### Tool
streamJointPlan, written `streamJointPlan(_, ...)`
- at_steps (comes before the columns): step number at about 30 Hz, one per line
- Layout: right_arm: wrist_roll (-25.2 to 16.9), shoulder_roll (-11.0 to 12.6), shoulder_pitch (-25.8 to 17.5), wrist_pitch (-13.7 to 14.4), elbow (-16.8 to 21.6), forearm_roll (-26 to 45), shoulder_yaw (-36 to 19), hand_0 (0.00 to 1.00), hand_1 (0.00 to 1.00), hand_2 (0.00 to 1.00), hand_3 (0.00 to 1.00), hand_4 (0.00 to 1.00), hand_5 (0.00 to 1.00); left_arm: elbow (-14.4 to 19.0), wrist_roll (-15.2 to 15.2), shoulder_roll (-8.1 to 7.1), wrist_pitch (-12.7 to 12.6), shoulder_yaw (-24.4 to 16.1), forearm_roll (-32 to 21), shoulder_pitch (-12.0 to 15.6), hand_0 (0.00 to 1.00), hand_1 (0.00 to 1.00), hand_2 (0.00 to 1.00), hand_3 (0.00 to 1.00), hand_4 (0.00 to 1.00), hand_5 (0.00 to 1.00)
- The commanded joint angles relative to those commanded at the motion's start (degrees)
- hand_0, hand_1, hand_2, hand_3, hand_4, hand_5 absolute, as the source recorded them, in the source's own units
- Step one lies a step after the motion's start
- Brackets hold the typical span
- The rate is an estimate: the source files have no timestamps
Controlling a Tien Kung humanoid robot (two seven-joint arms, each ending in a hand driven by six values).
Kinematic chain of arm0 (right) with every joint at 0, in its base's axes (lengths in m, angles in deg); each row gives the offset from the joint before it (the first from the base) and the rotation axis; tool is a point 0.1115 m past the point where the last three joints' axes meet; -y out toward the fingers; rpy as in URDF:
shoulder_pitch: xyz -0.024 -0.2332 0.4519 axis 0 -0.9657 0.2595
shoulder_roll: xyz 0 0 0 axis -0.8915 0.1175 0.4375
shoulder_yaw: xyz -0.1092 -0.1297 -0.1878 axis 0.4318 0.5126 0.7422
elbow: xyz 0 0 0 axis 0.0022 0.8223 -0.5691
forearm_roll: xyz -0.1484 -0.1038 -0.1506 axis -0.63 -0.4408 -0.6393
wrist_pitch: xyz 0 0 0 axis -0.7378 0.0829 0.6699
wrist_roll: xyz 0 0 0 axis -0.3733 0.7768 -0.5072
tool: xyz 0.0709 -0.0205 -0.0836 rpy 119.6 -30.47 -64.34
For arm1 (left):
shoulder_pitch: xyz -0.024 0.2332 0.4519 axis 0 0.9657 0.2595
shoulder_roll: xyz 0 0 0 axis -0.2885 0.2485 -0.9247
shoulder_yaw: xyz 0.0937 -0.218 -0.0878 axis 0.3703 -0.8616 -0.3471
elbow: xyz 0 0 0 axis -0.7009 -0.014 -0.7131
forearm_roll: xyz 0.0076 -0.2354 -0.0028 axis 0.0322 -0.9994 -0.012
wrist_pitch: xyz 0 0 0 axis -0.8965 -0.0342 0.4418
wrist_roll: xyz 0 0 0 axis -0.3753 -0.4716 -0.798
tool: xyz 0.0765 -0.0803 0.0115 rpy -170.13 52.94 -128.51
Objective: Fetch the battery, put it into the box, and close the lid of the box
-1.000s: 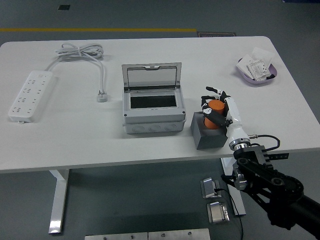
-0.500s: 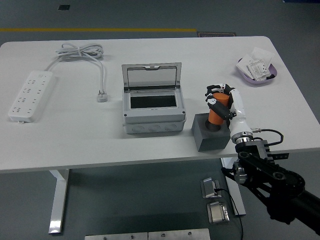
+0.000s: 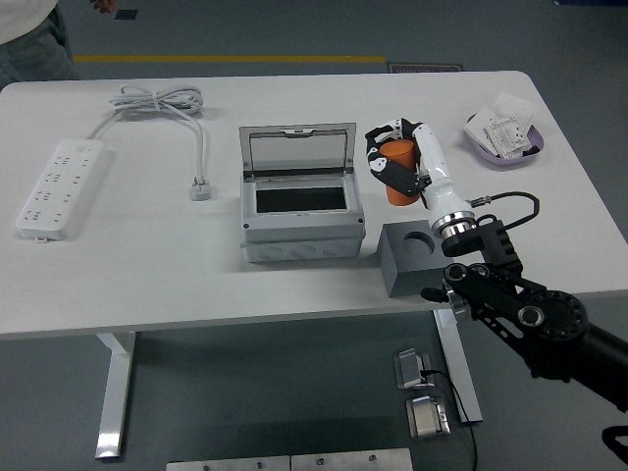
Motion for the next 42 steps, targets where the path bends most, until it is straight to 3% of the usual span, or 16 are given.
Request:
streamJointPlan(8, 15.74, -2.51, 9.71, -9.06, -2.21, -17.38, 9.37, 0.129, 0.201, 0.322, 0.314, 0.069, 0.002, 0.00, 0.05, -0.40, -0.04, 1.85, -1.58, -0.20, 0.622, 0.695, 0.639, 0.641, 0.714, 0.171)
streamJointPlan(13, 21.87, -4.55, 15.52, -10.15, -5.76, -27.86, 15.77, 0.129, 0.201, 0.322, 0.314, 0.069, 0.002, 0.07, 0.09, -0.75, -0.02, 2.69, -2.01, -0.56, 0.622, 0.695, 0.639, 0.641, 0.714, 0.171)
streamJointPlan(18, 20.93, -6.06, 19.18, -8.64, -9.50, -33.56, 21.47, 0.128, 0.206, 0.316, 0.309, 0.068, 0.002, 0.16, 0.16, -1.07, 0.04, 3.32, -2.22, -1.03, 0.623, 0.696, 0.640, 0.641, 0.715, 0.180)
streamJointPlan(25, 17.44, -8.67, 21.08, -5.78, -13.73, -32.08, 25.45, 0.140, 0.212, 0.313, 0.305, 0.068, 0.002, 0.24, 0.29, -1.37, 0.11, 4.79, -2.97, -1.75, 0.623, 0.696, 0.641, 0.641, 0.714, 0.182)
streamJointPlan(37, 16.65, -10.13, 19.92, -7.01, -17.86, -27.18, 24.52, 0.151, 0.221, 0.316, 0.306, 0.059, 0.002, 0.32, 0.36, -1.38, 0.18, 4.91, -2.37, -2.45, 0.624, 0.697, 0.642, 0.641, 0.715, 0.186)
streamJointPlan(38, 16.48, -10.20, 19.86, -6.81, -18.06, -27.06, 24.44, 0.227, 0.295, 0.358, 0.387, 0.163, 0.059, 0.34, 0.37, -1.36, 0.19, 4.76, -2.18, -2.52, 0.624, 0.697, 0.641, 0.641, 0.715, 0.188)
streamJointPlan(42, 15.54, -10.63, 19.43, -5.76, -18.95, -26.32, 24.34, 0.227, 0.295, 0.358, 0.387, 0.163, 0.059, 0.45, 0.38, -1.31, 0.28, 3.94, -1.12, -2.90, 0.624, 0.697, 0.641, 0.641, 0.715, 0.188)
